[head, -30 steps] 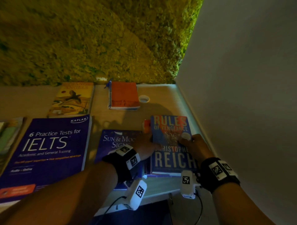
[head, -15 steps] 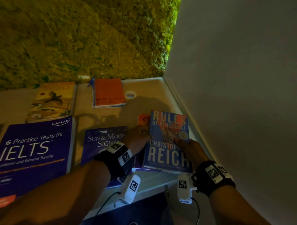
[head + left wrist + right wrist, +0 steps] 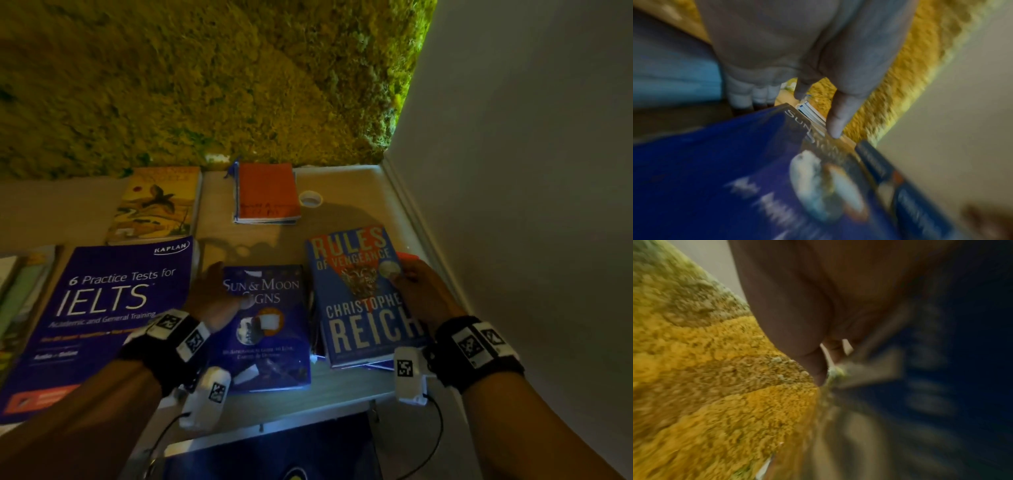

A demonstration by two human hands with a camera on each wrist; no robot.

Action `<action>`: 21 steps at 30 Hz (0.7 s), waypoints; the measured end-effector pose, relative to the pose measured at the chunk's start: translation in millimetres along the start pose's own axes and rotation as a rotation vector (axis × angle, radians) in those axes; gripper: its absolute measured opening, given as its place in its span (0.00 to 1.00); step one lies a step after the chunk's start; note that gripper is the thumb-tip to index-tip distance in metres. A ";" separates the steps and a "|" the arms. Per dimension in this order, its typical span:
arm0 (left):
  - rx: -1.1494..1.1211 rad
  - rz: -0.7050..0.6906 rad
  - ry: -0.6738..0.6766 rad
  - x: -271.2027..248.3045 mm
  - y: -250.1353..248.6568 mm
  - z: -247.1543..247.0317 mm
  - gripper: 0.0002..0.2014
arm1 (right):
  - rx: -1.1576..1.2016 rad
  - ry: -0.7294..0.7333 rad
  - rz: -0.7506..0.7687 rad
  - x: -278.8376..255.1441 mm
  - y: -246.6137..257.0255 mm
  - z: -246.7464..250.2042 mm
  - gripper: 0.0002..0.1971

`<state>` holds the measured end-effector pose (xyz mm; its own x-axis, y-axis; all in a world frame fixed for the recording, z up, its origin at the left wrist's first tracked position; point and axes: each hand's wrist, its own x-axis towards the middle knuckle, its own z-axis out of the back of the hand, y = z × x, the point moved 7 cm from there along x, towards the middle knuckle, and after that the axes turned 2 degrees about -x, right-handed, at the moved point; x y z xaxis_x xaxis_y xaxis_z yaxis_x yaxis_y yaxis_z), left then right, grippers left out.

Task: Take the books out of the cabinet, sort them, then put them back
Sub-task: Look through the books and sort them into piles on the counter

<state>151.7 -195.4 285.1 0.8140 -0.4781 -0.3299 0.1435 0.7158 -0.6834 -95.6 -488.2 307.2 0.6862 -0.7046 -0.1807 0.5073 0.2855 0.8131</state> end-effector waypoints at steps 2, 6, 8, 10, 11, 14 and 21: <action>-0.104 0.040 0.020 4.5 1.0 3.7 0.28 | -0.042 0.043 -0.039 -0.4 -4.3 -9.0 0.30; -0.352 0.132 0.140 9.1 9.2 1.0 0.24 | -0.142 0.059 -0.086 -1.5 -3.0 -15.5 0.21; -0.460 0.144 0.191 1.1 6.1 -2.4 0.15 | -0.126 0.060 -0.093 -0.8 -4.0 -15.8 0.19; -0.530 0.102 0.265 -14.6 -7.6 -7.2 0.21 | -0.102 0.056 -0.091 0.3 -5.1 -16.3 0.22; -0.568 0.083 0.282 -18.4 -9.7 -9.6 0.24 | -0.089 0.059 -0.090 -0.1 -6.2 -16.9 0.26; -0.648 0.031 0.235 -22.7 -17.0 4.7 0.19 | -0.001 0.017 -0.102 3.1 -17.2 -15.2 0.26; -0.807 -0.149 0.169 -8.0 -72.0 65.3 0.13 | 0.033 -0.023 -0.154 -5.0 -19.7 -5.3 0.12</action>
<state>171.5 -209.9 379.4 0.7141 -0.6543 -0.2488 -0.2563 0.0864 -0.9627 -106.3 -486.9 289.2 0.5895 -0.7529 -0.2926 0.5877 0.1513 0.7948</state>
